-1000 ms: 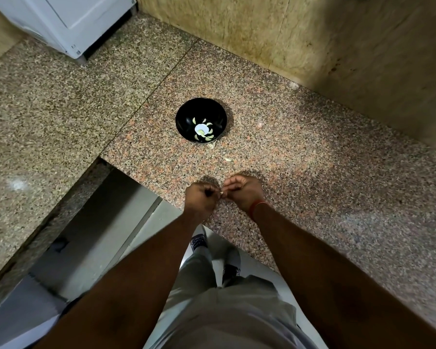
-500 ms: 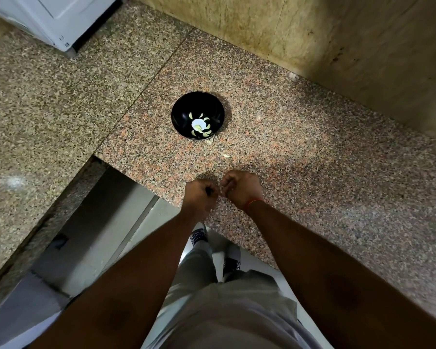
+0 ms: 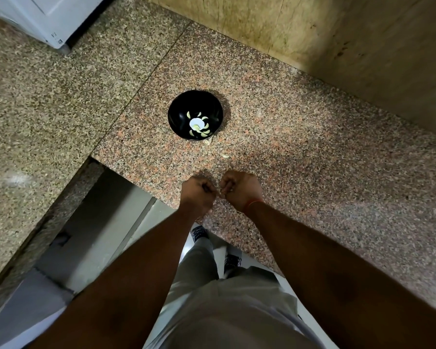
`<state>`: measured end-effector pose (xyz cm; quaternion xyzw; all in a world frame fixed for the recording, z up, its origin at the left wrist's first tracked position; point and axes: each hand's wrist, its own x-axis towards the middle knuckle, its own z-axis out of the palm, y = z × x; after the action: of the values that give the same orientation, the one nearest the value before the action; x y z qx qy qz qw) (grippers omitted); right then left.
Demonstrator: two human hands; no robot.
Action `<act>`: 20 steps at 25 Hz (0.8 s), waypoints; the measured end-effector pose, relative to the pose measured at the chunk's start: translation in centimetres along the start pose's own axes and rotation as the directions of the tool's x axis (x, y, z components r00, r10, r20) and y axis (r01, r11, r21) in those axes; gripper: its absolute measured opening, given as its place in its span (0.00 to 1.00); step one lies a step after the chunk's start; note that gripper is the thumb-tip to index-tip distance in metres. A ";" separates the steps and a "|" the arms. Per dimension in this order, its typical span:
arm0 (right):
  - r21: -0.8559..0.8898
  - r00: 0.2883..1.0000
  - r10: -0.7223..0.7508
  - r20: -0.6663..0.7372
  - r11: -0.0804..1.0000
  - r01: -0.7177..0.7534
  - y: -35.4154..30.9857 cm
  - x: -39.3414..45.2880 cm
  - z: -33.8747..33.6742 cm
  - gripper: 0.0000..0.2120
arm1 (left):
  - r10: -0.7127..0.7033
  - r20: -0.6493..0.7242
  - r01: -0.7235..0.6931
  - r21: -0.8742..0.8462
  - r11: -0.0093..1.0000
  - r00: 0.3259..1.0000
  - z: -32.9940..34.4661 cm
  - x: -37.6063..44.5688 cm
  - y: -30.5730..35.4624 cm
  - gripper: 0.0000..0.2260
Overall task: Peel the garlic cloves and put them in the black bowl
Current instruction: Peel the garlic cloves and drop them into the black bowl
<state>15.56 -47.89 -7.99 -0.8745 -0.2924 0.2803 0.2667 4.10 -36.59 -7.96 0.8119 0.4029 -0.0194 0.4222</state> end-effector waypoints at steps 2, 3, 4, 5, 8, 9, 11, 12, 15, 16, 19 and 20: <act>-0.009 1.000 0.007 0.007 1.000 -0.007 -0.1 0.1 -0.1 0.11 | -0.074 0.058 0.077 -0.042 0.996 0.996 -0.1 0.4 0.2 0.06; -0.010 1.000 0.010 0.015 1.000 -0.010 -0.1 0.2 -0.1 0.11 | -0.104 0.080 0.109 -0.061 0.992 0.991 -0.3 0.5 0.2 0.05; -0.013 1.000 0.013 0.021 1.000 -0.013 0.0 0.3 -0.1 0.12 | -0.112 0.091 0.118 -0.066 0.991 0.990 -0.4 0.5 0.3 0.05; -0.016 1.000 0.018 0.025 1.000 -0.017 0.0 0.3 -0.2 0.12 | -0.090 0.092 0.095 -0.050 0.994 0.992 -0.4 0.5 0.3 0.05; -0.016 0.998 0.011 0.058 1.000 -0.010 0.0 0.3 -0.7 0.10 | 0.028 0.063 -0.030 0.028 0.999 0.998 0.0 0.1 0.0 0.07; -0.006 0.997 0.003 0.078 1.000 -0.003 0.0 0.3 -0.8 0.09 | 0.057 0.041 -0.060 0.052 0.997 0.998 0.2 -0.1 -0.2 0.08; 0.029 0.993 0.020 0.116 0.999 -0.024 0.0 0.3 -1.3 0.08 | 0.062 0.016 -0.062 0.054 0.997 0.998 0.6 -0.5 -0.1 0.08; 0.060 0.991 0.039 0.125 0.997 -0.047 0.0 0.4 -1.4 0.09 | 0.031 0.014 -0.031 0.028 0.999 0.999 0.8 -0.6 0.0 0.08; 0.242 0.987 0.084 0.135 0.963 -0.115 0.2 0.3 -1.6 0.12 | -0.114 0.051 0.122 -0.176 0.977 0.992 1.3 -0.8 0.9 0.08; 0.300 0.985 0.095 0.141 0.944 -0.134 0.2 0.2 -1.6 0.12 | -0.168 0.061 0.177 -0.249 0.952 0.984 1.4 -0.7 1.0 0.10; 0.362 0.984 0.093 0.151 0.921 -0.143 0.3 -0.5 -1.8 0.09 | -0.230 0.071 0.240 -0.313 0.919 0.971 1.5 -1.0 1.3 0.12; 0.363 0.985 0.082 0.149 0.922 -0.132 0.3 -0.7 -1.9 0.09 | -0.224 0.068 0.235 -0.292 0.927 0.972 1.4 -1.2 1.4 0.12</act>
<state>16.41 -49.14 -6.63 -0.8025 -0.2028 0.4016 0.3918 4.68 -38.84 -7.45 0.6856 0.4861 -0.0213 0.5414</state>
